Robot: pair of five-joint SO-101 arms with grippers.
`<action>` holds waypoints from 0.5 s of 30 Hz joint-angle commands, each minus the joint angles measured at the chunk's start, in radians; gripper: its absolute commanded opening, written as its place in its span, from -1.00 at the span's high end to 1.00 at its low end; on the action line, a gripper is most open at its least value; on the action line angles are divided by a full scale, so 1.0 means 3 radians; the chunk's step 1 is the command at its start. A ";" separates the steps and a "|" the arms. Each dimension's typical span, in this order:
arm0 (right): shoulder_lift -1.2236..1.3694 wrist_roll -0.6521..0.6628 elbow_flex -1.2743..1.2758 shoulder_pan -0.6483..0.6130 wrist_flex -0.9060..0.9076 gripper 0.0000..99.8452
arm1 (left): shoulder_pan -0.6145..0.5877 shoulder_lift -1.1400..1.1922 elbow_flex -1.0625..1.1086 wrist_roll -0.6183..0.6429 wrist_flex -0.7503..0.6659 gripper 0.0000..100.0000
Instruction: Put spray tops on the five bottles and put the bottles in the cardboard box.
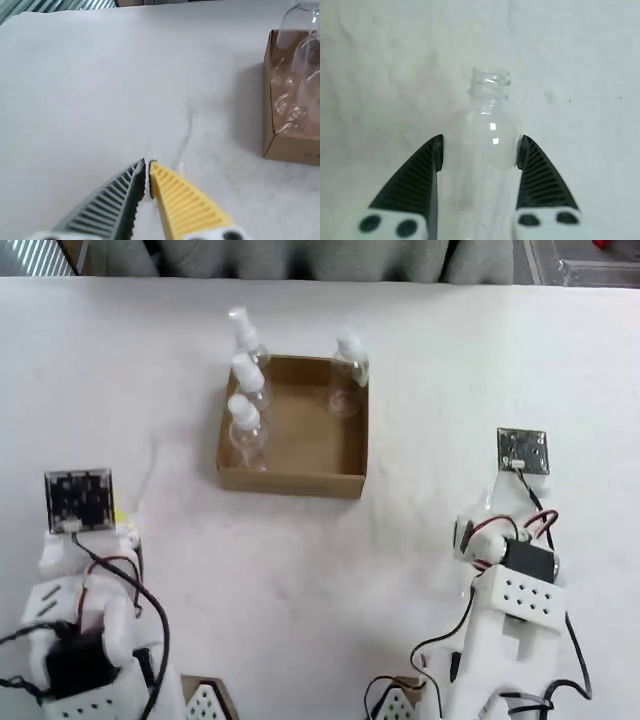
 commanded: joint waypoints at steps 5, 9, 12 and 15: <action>-0.0074 -0.0026 0.0005 0.0028 -0.0054 0.95 | -0.0054 0.1834 -0.1187 -0.0486 0.0169 0.94; -0.0090 0.0000 0.0046 0.0028 -0.0059 0.96 | -0.0043 0.2524 -0.1406 -0.0506 -0.0169 0.93; -0.0090 0.0005 0.0051 0.0028 -0.0059 0.96 | -0.0038 0.3030 -0.1616 -0.0511 -0.0338 0.78; -0.0090 0.0005 0.0051 0.0028 -0.0059 0.96 | -0.0054 0.3537 -0.1872 -0.0506 -0.0353 0.59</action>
